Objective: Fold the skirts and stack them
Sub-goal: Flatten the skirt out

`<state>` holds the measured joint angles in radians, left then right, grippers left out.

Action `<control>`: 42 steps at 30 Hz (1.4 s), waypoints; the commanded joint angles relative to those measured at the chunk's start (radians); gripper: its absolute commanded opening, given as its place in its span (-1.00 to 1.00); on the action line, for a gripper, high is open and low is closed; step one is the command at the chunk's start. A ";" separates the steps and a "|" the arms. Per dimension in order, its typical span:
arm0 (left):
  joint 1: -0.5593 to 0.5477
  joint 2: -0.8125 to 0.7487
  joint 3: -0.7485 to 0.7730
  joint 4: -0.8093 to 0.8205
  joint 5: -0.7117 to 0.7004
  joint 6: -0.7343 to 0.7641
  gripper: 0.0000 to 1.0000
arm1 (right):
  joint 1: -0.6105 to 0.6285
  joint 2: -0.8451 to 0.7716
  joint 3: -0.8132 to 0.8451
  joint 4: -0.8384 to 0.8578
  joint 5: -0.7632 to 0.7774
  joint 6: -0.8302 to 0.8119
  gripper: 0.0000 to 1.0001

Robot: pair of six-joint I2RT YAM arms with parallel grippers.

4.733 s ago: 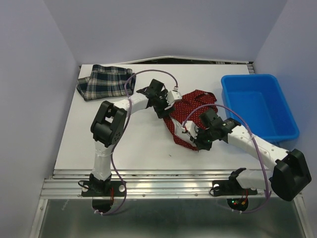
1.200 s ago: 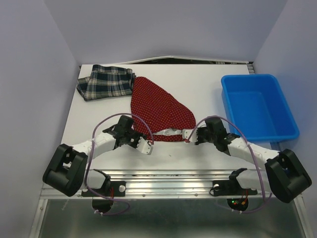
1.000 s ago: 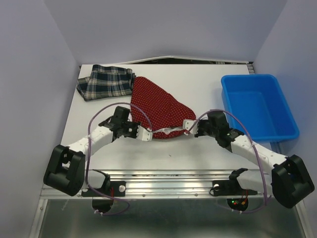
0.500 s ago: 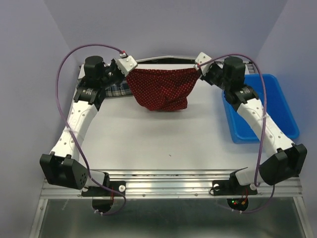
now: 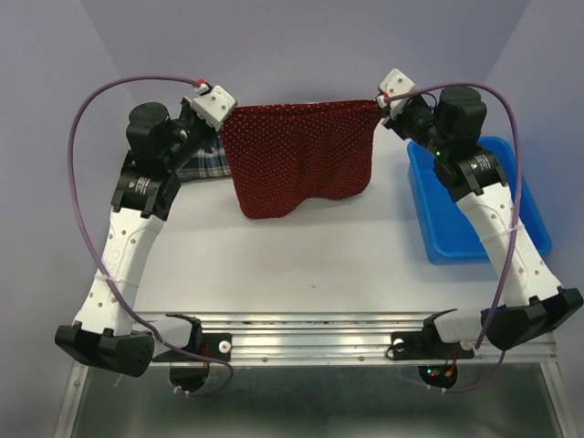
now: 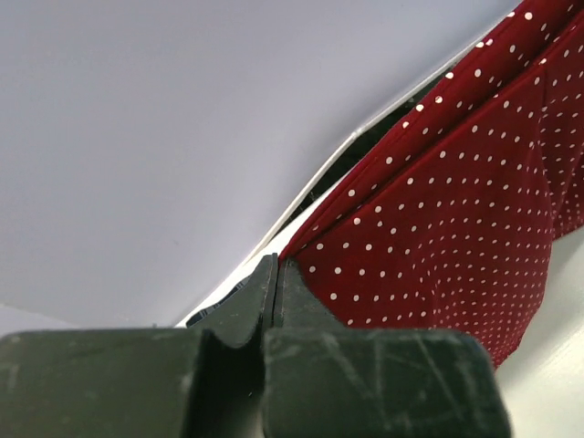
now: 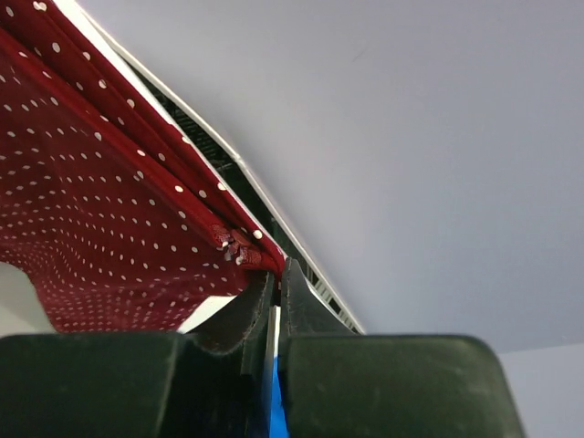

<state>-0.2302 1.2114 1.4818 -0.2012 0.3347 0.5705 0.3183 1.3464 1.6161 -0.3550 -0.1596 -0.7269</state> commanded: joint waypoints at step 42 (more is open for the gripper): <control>-0.026 -0.415 0.070 -0.326 0.046 -0.236 -1.00 | -0.010 -0.287 0.214 -0.515 0.001 0.322 -0.99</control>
<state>-0.2798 0.7540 1.4822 -0.4335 0.4652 0.3553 0.3355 1.0332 1.7931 -0.7937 -0.3054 -0.4221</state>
